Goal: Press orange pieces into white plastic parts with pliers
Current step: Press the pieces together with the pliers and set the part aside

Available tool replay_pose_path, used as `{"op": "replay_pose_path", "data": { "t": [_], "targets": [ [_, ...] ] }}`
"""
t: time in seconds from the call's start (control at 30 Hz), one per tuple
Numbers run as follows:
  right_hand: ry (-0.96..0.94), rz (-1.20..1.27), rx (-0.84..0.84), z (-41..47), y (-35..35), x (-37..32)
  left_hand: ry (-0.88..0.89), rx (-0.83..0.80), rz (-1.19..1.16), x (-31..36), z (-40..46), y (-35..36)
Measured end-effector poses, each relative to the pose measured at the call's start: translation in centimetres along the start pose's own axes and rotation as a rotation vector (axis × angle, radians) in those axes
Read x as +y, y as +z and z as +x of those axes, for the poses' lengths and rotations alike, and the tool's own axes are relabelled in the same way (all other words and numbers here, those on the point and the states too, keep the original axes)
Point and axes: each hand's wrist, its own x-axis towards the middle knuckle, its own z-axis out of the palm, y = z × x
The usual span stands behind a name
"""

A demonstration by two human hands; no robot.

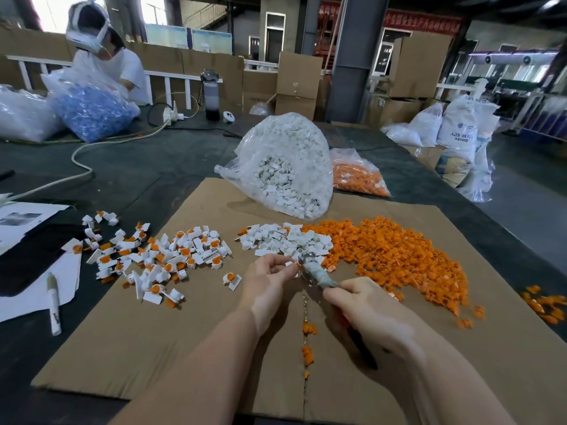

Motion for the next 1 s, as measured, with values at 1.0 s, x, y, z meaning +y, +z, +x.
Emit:
{"op": "replay_pose_path", "data": {
  "t": [1.0],
  "targets": [
    [-0.018,-0.27,0.373,1.4,1.1,2.5,0.086,0.017,0.093,-0.7,0.1,0.1]
  ]
}}
